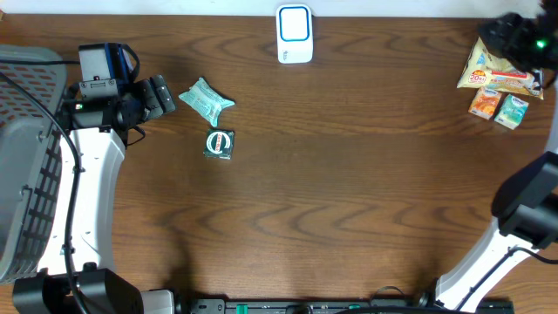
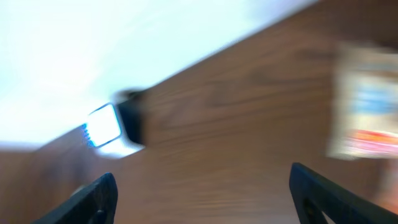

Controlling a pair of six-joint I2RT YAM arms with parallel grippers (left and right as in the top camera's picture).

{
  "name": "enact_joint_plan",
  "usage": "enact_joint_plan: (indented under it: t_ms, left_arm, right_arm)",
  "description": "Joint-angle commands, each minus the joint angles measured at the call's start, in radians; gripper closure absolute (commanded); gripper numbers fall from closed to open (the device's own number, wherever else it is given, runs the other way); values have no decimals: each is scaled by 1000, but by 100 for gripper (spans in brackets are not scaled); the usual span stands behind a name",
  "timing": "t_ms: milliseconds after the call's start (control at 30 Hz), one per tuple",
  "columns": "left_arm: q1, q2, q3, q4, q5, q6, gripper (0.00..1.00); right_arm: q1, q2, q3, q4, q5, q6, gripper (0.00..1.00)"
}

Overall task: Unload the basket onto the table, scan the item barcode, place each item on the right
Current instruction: 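Move the right gripper back toward the tin and pouch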

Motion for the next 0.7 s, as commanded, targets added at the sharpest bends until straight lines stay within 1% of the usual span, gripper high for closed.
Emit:
enact_joint_plan:
  t_ms: [0, 133, 300, 433, 500, 567, 667]
  left_arm:
    - [3, 6, -5, -3, -6, -8, 3]
    - [3, 6, -5, -3, -6, -8, 2]
    - [3, 6, -5, -3, -6, -8, 2]
    - [3, 6, -5, -3, -6, -8, 2]
    - [3, 6, -5, -3, -6, -8, 2]
    - [3, 6, -5, -3, -6, -8, 2]
    - [3, 6, -5, -3, -6, -8, 2]
  right_arm:
    - [101, 6, 8, -2, -196, 3, 15]
    - [249, 21, 8, 2, -133, 4, 13]
    - [470, 48, 8, 0, 81, 4, 12]
    - [650, 85, 8, 5, 293, 4, 9]
    - [736, 105, 8, 5, 399, 5, 3]
    - [807, 128, 8, 10, 457, 10, 1]
    - [910, 169, 8, 25, 510, 73, 1]
